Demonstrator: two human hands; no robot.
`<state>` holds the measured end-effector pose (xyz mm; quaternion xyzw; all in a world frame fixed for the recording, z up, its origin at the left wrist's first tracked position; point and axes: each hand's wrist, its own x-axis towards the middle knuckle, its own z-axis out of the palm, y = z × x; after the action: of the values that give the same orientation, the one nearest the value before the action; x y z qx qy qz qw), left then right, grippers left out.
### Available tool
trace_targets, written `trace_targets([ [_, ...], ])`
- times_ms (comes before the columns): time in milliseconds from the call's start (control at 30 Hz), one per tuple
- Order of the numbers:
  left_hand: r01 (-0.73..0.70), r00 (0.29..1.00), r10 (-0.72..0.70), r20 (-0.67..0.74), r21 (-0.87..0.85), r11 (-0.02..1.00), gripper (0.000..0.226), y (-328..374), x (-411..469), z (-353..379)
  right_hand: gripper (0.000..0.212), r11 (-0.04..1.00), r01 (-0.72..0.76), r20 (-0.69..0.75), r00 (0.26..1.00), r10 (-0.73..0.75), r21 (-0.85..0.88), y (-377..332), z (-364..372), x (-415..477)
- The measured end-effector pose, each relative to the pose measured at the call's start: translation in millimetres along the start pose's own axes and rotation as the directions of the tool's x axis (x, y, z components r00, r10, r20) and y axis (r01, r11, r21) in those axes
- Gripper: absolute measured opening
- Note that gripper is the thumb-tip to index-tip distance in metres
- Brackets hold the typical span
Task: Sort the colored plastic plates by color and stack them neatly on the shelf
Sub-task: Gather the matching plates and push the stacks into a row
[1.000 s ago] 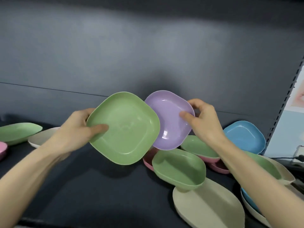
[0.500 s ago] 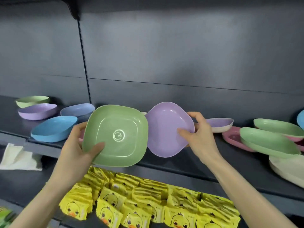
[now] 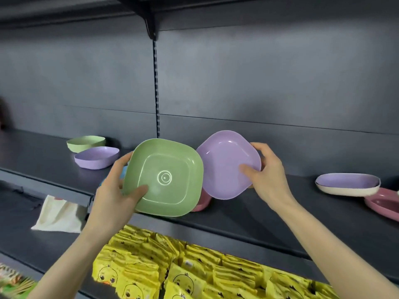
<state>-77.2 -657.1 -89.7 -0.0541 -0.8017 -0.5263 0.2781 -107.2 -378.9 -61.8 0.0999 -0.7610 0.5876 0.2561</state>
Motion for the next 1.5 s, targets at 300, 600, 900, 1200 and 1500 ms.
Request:
trace_targets([
  [300, -0.036, 0.993, 0.033, 0.110, 0.026, 0.999, 0.068, -42.7, 124.9, 21.6, 0.042, 0.996, -0.050, -0.104, 0.994, 0.042, -0.075, 31.9, 39.3, 79.3],
  [600, -0.103, 0.967, 0.059, 0.250, 0.168, 0.980, 0.064, -69.1, 211.6, 68.1, 0.042, 0.988, -0.118, -0.218, 0.971, 0.094, -0.100, 50.7, 45.7, 110.7],
  [900, -0.090, 0.791, -0.007, 0.612, 0.128, 0.988, 0.060, -89.3, 258.3, 119.9, 0.040, 0.968, -0.181, -0.295, 0.947, 0.124, -0.176, 66.6, 68.1, 125.1],
  [1200, -0.456, 0.711, -0.004, 0.703, 0.466, 0.758, 0.056, -103.5, 274.7, 139.9, 0.040, 0.947, -0.223, -0.306, 0.940, 0.147, -0.231, 93.1, 79.7, 131.9],
  [1500, -0.642, 0.651, -0.127, 0.748, 0.632, 0.435, 0.054, -106.8, 269.5, 155.3, 0.041, 0.932, -0.200, -0.309, 0.945, 0.103, -0.301, 97.4, 86.7, 128.7],
])
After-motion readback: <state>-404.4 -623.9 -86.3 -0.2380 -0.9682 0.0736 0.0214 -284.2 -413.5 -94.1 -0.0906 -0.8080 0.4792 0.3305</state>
